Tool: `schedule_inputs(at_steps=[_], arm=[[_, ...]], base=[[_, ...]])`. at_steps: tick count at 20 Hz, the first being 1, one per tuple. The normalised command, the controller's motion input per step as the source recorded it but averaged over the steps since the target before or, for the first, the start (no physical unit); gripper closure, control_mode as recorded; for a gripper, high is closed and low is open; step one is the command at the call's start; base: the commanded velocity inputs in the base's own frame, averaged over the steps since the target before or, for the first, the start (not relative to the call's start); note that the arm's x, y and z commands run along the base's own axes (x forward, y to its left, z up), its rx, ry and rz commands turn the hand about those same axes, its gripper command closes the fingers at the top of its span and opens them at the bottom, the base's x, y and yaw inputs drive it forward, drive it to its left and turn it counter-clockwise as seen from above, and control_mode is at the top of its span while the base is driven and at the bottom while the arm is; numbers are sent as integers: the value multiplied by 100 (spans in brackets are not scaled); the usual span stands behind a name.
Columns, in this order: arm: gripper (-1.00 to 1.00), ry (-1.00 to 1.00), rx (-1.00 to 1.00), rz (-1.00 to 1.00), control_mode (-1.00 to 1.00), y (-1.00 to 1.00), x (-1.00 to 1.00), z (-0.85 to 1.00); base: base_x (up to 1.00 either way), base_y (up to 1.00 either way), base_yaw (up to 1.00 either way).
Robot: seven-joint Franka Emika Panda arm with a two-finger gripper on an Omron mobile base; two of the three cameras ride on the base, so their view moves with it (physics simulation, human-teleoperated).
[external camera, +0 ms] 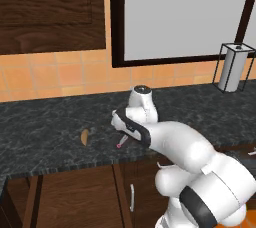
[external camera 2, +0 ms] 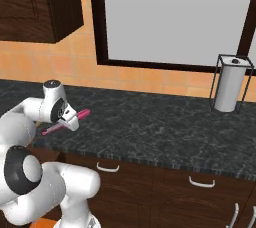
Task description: Pick the tongs from the drawer and place it on the counter.
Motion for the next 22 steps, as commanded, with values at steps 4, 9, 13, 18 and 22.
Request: schedule_inputs(at_steps=[4,9,13,18,22], arm=[[100,11,0,-6,-100,-9,83,-10],[100,4,-2,-6,-100,0,60,-65],[100,3,0,-3,-100,0,39,-78],[-100,3,0,0,-100,0,11,-79],[-100,-3,1,0,-100,-3,-4,4]], base=[[0,0,0],[0,0,0],[0,0,0],[0,0,0],[0,0,0]])
